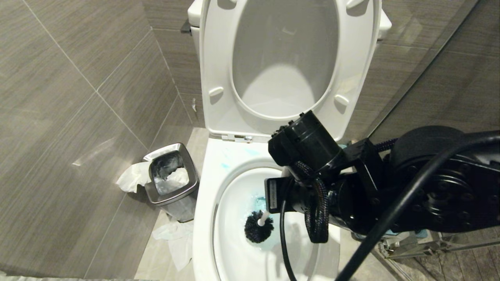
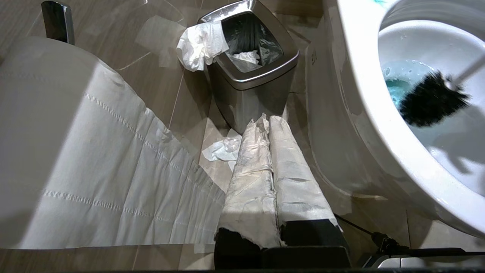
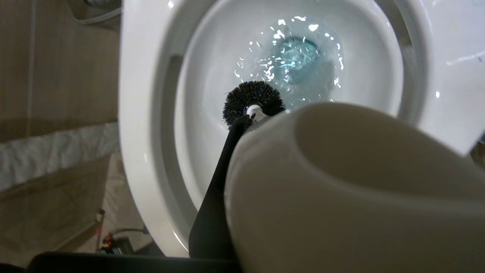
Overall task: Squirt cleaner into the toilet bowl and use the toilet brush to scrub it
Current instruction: Scrub the toilet bowl
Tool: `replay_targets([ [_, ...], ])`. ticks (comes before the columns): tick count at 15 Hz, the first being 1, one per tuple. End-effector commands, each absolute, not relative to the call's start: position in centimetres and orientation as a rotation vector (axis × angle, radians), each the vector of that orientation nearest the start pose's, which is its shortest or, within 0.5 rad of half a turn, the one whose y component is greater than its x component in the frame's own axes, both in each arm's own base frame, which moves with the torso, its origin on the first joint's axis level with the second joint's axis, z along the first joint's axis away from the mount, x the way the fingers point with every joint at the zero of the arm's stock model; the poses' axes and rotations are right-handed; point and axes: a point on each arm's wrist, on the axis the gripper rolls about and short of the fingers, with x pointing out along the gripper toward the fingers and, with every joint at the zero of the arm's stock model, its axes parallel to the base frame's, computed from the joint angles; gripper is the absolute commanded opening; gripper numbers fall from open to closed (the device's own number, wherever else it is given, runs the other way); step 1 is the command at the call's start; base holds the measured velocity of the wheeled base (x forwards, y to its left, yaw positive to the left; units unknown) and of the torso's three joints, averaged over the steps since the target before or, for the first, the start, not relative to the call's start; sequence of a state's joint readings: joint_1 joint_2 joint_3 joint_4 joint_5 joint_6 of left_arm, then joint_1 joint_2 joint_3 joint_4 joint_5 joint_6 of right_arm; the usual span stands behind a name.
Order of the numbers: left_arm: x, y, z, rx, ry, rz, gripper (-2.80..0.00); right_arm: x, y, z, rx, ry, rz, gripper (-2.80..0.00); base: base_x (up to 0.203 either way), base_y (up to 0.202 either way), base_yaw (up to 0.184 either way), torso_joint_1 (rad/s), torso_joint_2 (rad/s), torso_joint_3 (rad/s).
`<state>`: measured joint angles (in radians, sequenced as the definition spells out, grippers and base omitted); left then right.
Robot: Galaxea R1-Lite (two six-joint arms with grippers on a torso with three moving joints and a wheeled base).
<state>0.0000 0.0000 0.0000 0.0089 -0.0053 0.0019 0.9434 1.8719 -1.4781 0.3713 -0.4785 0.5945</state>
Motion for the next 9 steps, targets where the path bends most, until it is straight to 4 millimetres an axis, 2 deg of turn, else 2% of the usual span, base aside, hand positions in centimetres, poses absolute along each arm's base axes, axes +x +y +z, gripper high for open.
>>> replay_targets([
  [1,-2.2,0.0,7.4,0.003,0.012,-0.006,-2.80,23.1,30.1,21.7,0.081,0.662,0.254,-2.80,0.000,0.000,0.000,0.000,0.00,0.000],
  [3,-2.3,0.0,7.4,0.002,0.012,-0.005,-2.80,24.9,31.6,21.5,0.081,0.636,0.252,-2.80,0.000,0.000,0.000,0.000,0.00,0.000],
  [4,-2.3,0.0,7.4,0.003,0.011,-0.006,-2.80,26.0,31.6,21.6,0.072,0.620,0.242,-2.80,0.000,0.000,0.000,0.000,0.00,0.000],
  [7,-2.3,0.0,7.4,0.002,0.012,-0.005,-2.80,28.8,29.5,22.5,0.058,0.583,0.183,-2.80,0.000,0.000,0.000,0.000,0.00,0.000],
  [9,-2.3,0.0,7.4,0.002,0.010,-0.007,-2.80,30.0,26.8,23.9,0.066,0.555,0.135,-2.80,0.000,0.000,0.000,0.000,0.00,0.000],
])
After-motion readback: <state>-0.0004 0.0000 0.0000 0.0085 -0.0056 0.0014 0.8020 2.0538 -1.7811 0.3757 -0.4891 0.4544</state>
